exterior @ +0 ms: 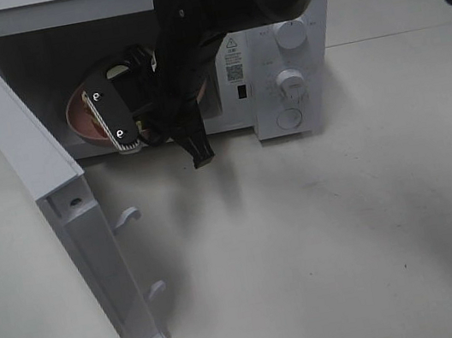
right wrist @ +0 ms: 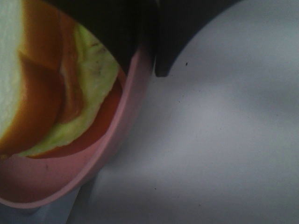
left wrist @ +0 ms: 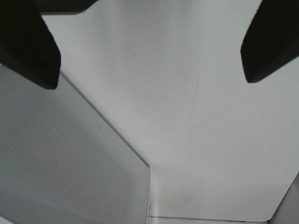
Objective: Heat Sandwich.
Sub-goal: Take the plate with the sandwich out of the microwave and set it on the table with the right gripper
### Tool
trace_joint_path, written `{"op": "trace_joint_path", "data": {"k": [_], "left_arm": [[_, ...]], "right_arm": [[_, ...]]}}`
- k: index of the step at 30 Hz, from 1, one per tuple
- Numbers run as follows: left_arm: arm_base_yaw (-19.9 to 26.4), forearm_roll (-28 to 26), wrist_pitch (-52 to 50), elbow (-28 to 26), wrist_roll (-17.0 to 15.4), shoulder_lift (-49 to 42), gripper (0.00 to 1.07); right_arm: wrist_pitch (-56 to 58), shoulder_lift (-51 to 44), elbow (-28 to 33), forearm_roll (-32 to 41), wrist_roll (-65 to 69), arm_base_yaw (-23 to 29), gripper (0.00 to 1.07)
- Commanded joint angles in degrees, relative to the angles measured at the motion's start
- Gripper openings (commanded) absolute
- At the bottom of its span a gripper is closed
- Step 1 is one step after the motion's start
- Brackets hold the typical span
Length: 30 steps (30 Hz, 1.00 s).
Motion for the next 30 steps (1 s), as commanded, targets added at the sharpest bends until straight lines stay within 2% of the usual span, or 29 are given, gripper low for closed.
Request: {"op": "trace_joint_path", "data": {"k": [1, 5, 16, 20, 30], "left_arm": [[0.23, -0.34, -0.57, 0.06, 0.00, -0.40, 0.98], [0.23, -0.34, -0.57, 0.06, 0.00, -0.40, 0.98], [0.23, -0.34, -0.57, 0.06, 0.00, -0.40, 0.98], [0.23, -0.34, -0.57, 0.06, 0.00, -0.40, 0.98], [0.23, -0.34, -0.57, 0.06, 0.00, -0.40, 0.98]], "right_arm": [[-3.38, -2.64, 2.01, 0.97, -3.09, 0.00, 0.00], [-5.44, -5.16, 6.07, 1.66, -5.10, 0.00, 0.00], [-7.68, -11.92, 15.24, 13.01, -19.88, -0.63, 0.00], [-8.25, -13.46, 17.42, 13.52, -21.08, -1.09, 0.00], [-10.66, -20.51, 25.84, 21.72, -30.14, -1.66, 0.00]]}}
